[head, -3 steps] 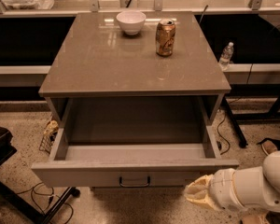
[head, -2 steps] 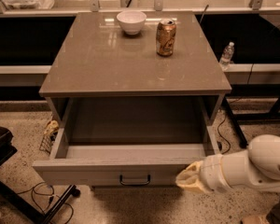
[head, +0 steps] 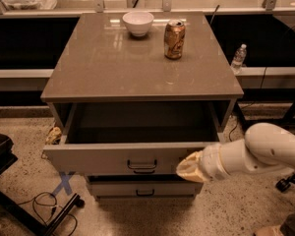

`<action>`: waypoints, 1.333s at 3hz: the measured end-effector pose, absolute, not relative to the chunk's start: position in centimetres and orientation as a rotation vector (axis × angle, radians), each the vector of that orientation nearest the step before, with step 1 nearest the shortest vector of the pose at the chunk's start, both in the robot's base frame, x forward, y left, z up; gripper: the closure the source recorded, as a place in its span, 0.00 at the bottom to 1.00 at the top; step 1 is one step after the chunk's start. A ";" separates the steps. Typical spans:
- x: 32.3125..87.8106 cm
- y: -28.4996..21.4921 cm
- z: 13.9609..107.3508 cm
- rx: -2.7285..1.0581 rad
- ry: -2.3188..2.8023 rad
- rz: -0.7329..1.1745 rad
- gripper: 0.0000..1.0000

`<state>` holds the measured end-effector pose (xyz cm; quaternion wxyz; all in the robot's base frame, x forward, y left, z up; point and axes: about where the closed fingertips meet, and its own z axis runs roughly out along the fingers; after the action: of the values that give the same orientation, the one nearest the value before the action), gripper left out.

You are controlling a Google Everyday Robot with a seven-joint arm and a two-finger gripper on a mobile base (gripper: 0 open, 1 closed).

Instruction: Close top drawer

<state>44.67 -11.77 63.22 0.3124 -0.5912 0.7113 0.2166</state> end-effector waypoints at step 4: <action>54.8 -9.0 62.6 -1.561 1.800 0.600 1.00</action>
Offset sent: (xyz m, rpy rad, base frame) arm 0.1010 0.0275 -0.0030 0.0354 -0.0326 0.0561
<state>54.82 -8.99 62.57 0.3357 -0.5985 0.6901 0.2299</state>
